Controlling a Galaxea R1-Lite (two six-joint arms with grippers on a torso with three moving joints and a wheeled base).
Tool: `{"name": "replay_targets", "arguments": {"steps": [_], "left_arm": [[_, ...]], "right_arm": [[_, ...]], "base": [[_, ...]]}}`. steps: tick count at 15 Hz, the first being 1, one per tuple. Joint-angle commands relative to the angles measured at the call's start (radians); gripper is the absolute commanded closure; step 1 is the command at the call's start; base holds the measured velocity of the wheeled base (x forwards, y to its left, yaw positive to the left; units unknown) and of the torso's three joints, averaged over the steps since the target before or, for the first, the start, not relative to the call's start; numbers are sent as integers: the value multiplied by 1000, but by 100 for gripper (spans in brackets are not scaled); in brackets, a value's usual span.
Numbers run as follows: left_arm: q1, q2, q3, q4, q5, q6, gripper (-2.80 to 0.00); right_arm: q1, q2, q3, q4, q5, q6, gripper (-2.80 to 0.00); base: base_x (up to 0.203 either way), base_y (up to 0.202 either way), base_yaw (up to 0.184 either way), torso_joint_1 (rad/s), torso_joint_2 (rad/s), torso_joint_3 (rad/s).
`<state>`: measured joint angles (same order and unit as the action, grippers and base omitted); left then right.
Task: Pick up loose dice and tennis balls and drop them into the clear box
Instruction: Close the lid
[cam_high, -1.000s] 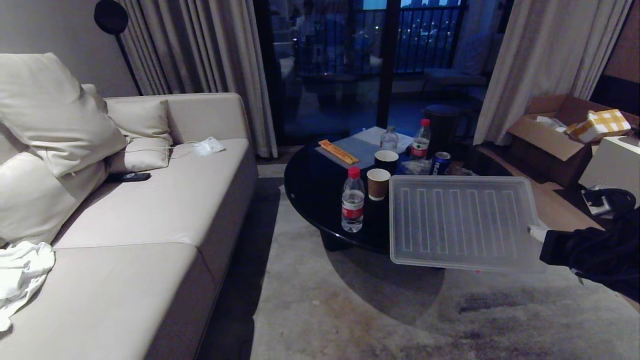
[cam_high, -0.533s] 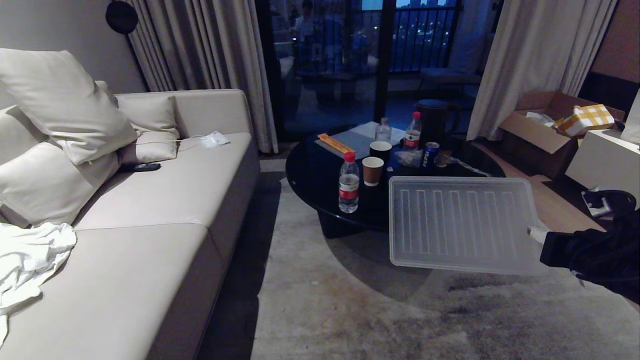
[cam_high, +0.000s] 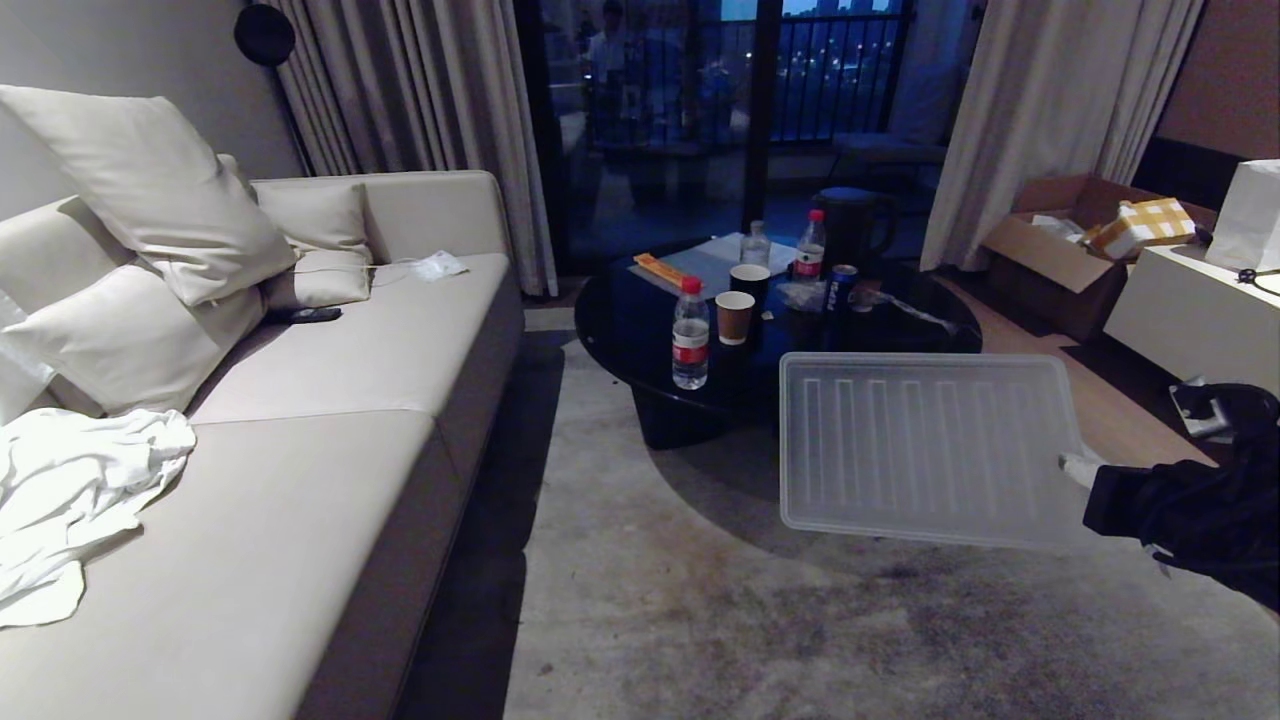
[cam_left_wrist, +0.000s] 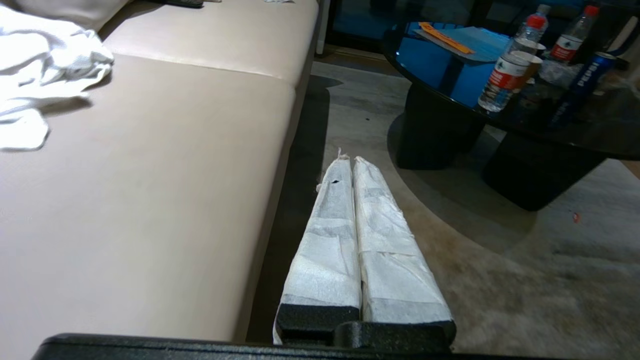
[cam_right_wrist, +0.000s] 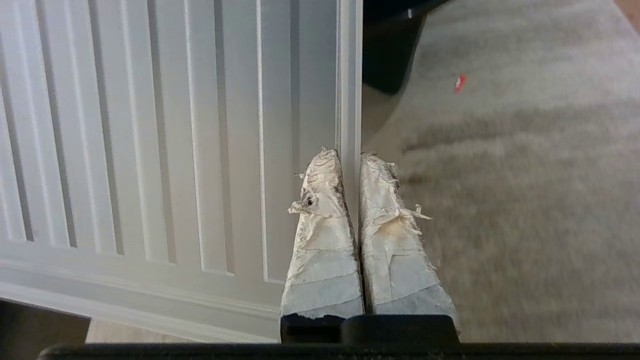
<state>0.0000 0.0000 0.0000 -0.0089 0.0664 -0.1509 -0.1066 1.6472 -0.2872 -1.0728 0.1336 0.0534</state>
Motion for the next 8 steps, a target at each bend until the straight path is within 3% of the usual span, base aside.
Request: {"name": "replay_targets", "arguments": {"steps": [1, 5, 8], "left_arm": [[0, 2, 0, 0, 0, -1, 0], [0, 1, 0, 0, 1, 1, 0], [0, 0, 0, 0, 1, 1, 0]], "right_arm": [[-1, 2, 5, -6, 1, 0, 0], [-1, 2, 13, -6, 1, 0, 0], [-1, 2, 13, -6, 0, 0, 0]], "base": [[-182, 0, -2, -1, 6, -2], [-173, 0, 1, 3, 3, 4], [-19, 0, -1, 1, -2, 2]]}}
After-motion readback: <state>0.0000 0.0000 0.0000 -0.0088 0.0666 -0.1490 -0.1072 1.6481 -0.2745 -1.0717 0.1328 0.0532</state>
